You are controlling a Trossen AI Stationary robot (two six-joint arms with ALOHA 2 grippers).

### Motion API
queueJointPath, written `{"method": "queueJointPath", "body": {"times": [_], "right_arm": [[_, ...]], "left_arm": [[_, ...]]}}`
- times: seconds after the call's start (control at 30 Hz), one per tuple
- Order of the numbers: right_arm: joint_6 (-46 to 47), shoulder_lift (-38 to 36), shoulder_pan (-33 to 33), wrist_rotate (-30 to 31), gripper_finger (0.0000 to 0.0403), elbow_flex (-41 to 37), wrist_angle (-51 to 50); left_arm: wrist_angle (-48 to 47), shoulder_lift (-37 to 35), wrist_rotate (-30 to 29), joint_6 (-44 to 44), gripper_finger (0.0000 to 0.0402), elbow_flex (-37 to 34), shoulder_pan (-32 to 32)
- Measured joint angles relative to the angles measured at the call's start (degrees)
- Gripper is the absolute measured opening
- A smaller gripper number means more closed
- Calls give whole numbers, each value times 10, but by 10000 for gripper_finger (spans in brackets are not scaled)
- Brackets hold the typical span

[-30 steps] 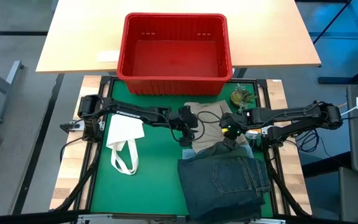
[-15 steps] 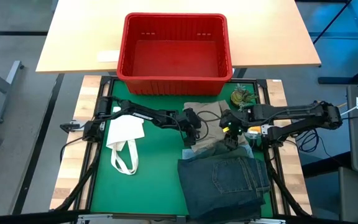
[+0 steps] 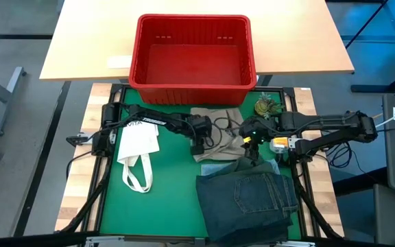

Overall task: Fold Laundry from Bin
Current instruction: Fold the brown shorts

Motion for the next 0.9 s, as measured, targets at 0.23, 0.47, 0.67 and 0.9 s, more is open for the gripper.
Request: {"method": "queueJointPath", "body": {"times": [0.23,0.47,0.67,0.9], "right_arm": [[0,24,0,8,209,0,110],[-16,83,0,9,209,0,228],[-17,143,0,14,209,0,318],[-19,195,0,52,209,0,349]], "left_arm": [[-123,-42,-7,18,137,-1,-2],[-175,-100,-31,9,137,-2,-26],[-172,-145,-28,-15,137,-2,-57],[-154,-133,-27,-43,137,-2,-91]]}}
